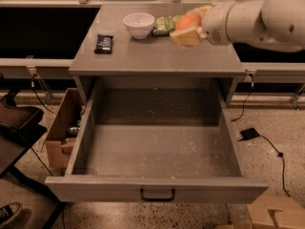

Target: Place orange into top drawer

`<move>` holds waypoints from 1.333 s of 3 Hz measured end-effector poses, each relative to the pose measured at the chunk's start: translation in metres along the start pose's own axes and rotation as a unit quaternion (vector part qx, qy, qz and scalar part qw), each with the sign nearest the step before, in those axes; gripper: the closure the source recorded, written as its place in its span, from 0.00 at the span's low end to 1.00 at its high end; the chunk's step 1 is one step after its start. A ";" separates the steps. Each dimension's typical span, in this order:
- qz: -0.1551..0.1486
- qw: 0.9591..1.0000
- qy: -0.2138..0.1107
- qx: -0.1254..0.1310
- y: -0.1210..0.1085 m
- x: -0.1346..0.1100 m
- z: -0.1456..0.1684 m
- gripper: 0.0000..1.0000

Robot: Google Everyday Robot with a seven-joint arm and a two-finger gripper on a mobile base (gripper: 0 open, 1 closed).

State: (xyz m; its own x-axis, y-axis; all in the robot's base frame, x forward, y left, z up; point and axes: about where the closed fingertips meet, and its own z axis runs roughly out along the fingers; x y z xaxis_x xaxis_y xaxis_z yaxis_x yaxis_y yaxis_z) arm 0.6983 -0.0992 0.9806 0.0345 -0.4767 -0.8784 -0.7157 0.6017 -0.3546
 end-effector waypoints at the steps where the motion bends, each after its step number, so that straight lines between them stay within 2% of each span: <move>1: 0.014 0.999 0.027 -0.013 0.043 0.084 -0.035 1.00; 2: 0.030 0.998 0.045 -0.029 0.061 0.143 -0.039 1.00; 3: 0.062 0.996 0.047 -0.050 0.094 0.226 -0.025 1.00; 4: 0.085 0.994 0.053 -0.051 0.115 0.271 -0.011 1.00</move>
Offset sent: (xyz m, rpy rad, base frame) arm -0.0859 -0.0890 -0.2102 -0.0307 0.1979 -0.0025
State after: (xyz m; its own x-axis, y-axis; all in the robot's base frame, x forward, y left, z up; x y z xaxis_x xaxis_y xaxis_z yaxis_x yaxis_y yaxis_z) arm 0.6178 -0.1664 0.7050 -0.1620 -0.4419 -0.8823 -0.7724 0.6132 -0.1654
